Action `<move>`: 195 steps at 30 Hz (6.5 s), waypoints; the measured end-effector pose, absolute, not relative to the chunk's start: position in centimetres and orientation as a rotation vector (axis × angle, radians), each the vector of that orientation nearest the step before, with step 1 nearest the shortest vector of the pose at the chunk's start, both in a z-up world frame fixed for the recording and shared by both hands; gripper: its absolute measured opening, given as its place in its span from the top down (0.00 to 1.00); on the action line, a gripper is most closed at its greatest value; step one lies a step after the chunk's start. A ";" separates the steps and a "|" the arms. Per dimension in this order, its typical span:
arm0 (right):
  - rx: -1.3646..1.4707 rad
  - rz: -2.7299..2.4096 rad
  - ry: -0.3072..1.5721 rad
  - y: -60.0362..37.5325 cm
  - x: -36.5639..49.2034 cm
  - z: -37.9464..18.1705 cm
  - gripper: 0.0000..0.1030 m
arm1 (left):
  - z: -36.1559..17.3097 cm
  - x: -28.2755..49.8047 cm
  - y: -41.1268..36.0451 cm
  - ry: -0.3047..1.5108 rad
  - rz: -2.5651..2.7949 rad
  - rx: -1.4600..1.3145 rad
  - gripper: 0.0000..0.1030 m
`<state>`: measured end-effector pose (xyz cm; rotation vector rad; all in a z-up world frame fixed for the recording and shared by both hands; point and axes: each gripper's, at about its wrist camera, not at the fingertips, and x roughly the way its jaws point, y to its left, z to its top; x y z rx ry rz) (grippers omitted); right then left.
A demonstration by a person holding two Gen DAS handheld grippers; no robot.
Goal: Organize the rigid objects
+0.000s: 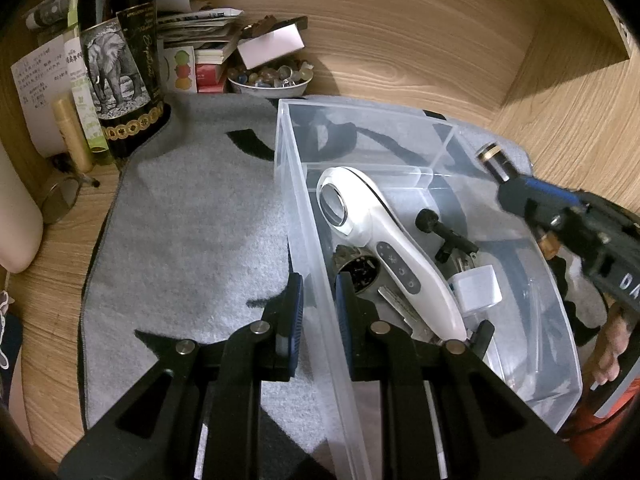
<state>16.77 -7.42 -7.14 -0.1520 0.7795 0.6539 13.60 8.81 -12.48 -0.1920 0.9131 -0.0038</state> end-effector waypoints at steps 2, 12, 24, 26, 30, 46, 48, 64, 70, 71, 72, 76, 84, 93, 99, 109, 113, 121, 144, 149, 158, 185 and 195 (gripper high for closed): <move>-0.167 0.666 0.795 -7.1 16.8 -7.5 0.79 | -12.5 13.6 8.8 0.913 -0.005 -0.194 0.84; -0.247 0.679 0.838 -5.6 16.7 -8.2 0.72 | -12.5 13.6 8.9 0.912 -0.007 -0.197 0.84; -0.253 0.561 0.718 -9.1 14.5 -5.1 0.59 | -12.5 13.6 8.9 0.912 -0.010 -0.194 0.84; -0.248 0.528 0.705 -10.2 14.2 -4.6 0.58 | -12.4 13.6 8.9 0.912 -0.012 -0.191 0.84; -0.226 0.434 0.699 -13.1 13.9 -4.1 0.56 | -12.4 13.5 9.0 0.911 -0.014 -0.185 0.84; -0.139 0.332 0.941 -17.1 12.8 -12.2 0.56 | -12.4 13.7 9.2 0.914 -0.017 -0.200 0.84; -0.125 0.335 0.968 -17.2 12.8 -13.2 0.56 | -12.4 13.7 9.2 0.914 -0.015 -0.194 0.83; -0.075 0.338 0.971 -17.8 13.4 -13.4 0.86 | -12.4 13.6 9.1 0.914 -0.019 -0.191 0.83; -0.021 0.341 0.865 -18.1 13.8 -10.1 0.86 | -12.4 13.5 9.1 0.914 -0.022 -0.187 0.83; -0.020 0.344 0.850 -18.0 13.9 -9.7 0.86 | -12.4 13.5 9.1 0.914 -0.022 -0.188 0.83; -0.019 0.347 0.825 -17.9 13.8 -8.9 0.86 | -12.4 13.6 9.1 0.914 -0.021 -0.188 0.83; -0.014 0.380 0.748 -17.4 14.1 -6.4 0.86 | -12.4 13.6 9.1 0.915 -0.022 -0.187 0.83; -0.026 0.476 0.609 -15.0 13.8 -2.0 0.86 | -12.4 13.6 9.2 0.914 -0.021 -0.190 0.83; -0.042 0.609 0.589 -11.3 13.8 -1.4 0.86 | -12.4 13.6 9.2 0.916 -0.023 -0.187 0.83; -0.096 0.661 0.681 -8.2 14.9 -4.0 0.86 | -12.5 13.6 9.2 0.916 -0.024 -0.187 0.83; -0.151 0.683 0.844 -5.4 18.1 -7.7 0.86 | -12.5 13.6 9.1 0.916 -0.024 -0.190 0.83; -0.180 0.675 0.866 -5.2 18.5 -8.3 0.86 | -12.5 13.5 9.1 0.916 -0.024 -0.190 0.83; -0.158 0.684 0.823 -5.4 17.6 -7.1 0.77 | -12.4 13.4 9.0 0.913 -0.017 -0.203 0.83; -0.099 0.552 0.426 -12.6 6.8 0.0 0.00 | -1.8 3.9 5.2 0.516 0.015 -0.118 0.43; -0.082 0.510 0.382 -14.1 5.2 0.7 0.00 | -0.1 1.9 4.4 0.425 0.034 -0.115 0.18; -0.069 0.478 0.312 -15.7 2.6 1.5 0.00 | 1.3 -0.9 2.7 0.348 0.046 -0.075 0.05; -0.041 0.459 0.295 -16.6 1.8 1.6 0.00 | 1.5 -1.4 1.3 0.304 0.032 -0.024 0.02; -0.054 0.459 0.293 -16.4 1.9 1.6 0.00 | 1.3 -1.2 1.6 0.311 0.036 -0.035 0.02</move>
